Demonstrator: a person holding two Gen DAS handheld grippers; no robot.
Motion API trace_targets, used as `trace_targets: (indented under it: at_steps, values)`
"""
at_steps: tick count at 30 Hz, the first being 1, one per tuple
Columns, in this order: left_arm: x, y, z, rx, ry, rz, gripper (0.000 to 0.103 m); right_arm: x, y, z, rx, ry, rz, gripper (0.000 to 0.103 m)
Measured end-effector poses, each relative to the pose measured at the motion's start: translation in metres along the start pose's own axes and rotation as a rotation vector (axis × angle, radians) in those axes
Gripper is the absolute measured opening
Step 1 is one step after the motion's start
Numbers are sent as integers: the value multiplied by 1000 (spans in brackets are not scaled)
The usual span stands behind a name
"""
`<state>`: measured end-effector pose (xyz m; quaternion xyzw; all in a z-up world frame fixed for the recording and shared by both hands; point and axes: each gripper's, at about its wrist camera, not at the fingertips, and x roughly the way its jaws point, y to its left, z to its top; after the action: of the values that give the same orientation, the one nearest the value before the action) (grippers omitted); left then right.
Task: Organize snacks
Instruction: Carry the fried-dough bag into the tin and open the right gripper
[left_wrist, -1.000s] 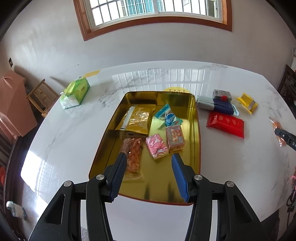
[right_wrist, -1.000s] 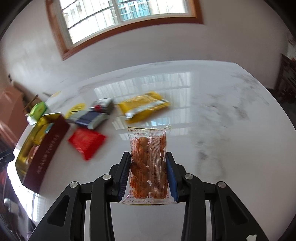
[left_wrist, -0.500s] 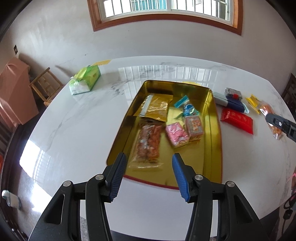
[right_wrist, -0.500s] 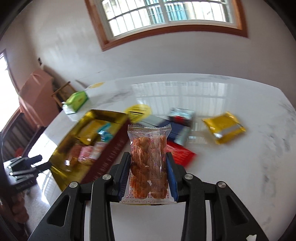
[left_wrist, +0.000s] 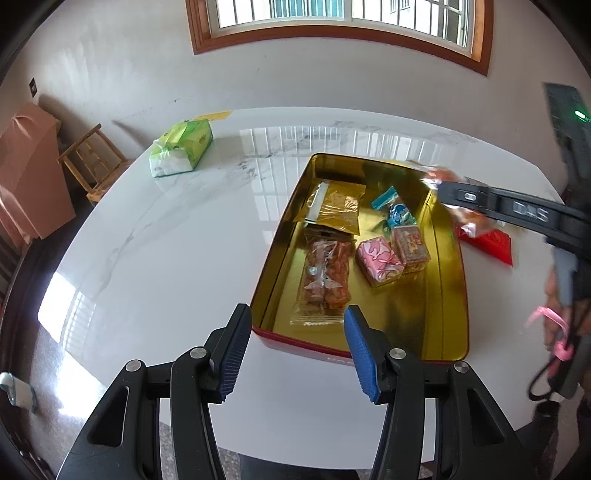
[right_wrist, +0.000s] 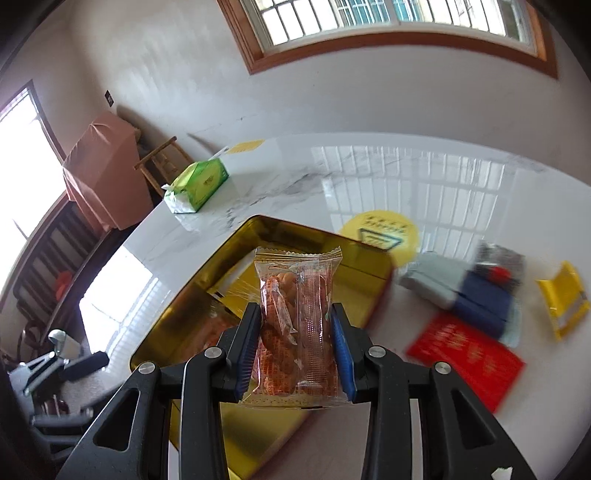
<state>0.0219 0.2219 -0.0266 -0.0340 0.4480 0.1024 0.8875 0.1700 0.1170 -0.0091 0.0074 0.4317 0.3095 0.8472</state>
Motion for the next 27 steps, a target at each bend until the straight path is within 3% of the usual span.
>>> trace_targets:
  at_steps: [10,18,22,25,27]
  values:
    - [7,14,0,1,-3,37,53,52,15,17,31,59,-3,35]
    - [16,22,-1,-14,22,32,54,68,17,18,52,70,-19,39]
    - [20,26,-2,-26,39,30,54,42,10,16,62,-6,3,43]
    - [19,26,-2,-29,48,28,54,8,-2,6,52,-54,42,56]
    - [16,26,-2,-26,44,26,54,-22,-18,-11,3,-79,10,67]
